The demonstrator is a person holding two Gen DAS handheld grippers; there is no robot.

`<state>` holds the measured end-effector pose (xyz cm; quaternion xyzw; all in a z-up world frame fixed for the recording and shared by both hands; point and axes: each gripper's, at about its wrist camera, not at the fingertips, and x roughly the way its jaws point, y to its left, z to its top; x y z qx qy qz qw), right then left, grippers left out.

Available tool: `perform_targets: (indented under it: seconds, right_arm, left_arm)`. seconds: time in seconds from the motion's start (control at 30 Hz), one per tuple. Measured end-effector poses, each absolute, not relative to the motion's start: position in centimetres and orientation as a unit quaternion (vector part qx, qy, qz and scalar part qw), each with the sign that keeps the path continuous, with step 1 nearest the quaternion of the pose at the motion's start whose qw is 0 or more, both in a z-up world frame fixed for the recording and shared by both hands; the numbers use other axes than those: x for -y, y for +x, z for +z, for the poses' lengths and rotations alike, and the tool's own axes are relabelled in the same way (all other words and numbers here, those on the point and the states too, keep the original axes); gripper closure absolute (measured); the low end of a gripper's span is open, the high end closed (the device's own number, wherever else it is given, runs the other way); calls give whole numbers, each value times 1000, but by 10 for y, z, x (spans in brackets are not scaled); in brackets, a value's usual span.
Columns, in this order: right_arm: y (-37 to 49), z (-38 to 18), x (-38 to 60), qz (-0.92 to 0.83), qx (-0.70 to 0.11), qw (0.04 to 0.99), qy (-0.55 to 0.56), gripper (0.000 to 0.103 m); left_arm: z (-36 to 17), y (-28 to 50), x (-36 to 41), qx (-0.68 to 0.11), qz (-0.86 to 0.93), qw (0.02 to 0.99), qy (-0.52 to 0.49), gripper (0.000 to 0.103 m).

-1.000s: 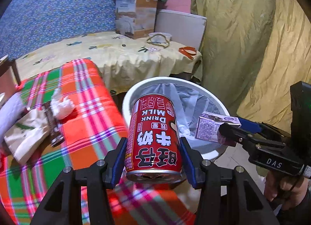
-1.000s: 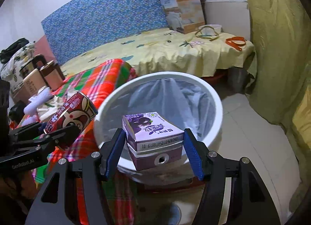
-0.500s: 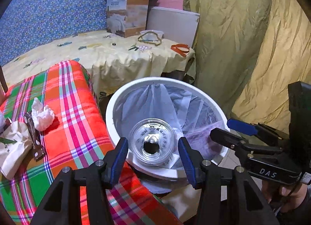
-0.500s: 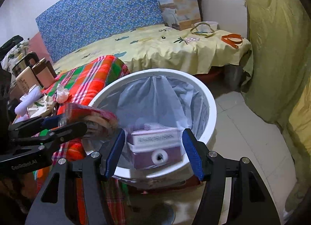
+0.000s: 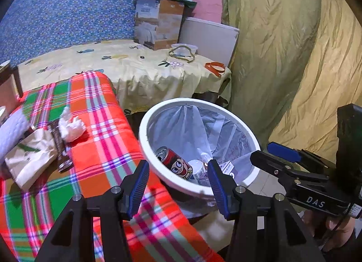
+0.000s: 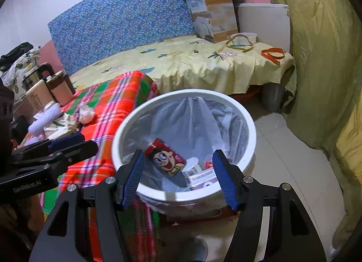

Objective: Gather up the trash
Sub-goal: 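Move both tools back toward the foam nets on the cloth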

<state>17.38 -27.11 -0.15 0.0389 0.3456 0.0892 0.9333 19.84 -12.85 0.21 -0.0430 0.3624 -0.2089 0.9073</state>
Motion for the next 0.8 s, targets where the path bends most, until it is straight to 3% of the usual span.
perform_targets:
  seconds: [0.8]
  right_arm:
    - [126,16,220,157,-330,931,26,40]
  left_arm:
    - [17,103,35,-335,-116,932,-72,50]
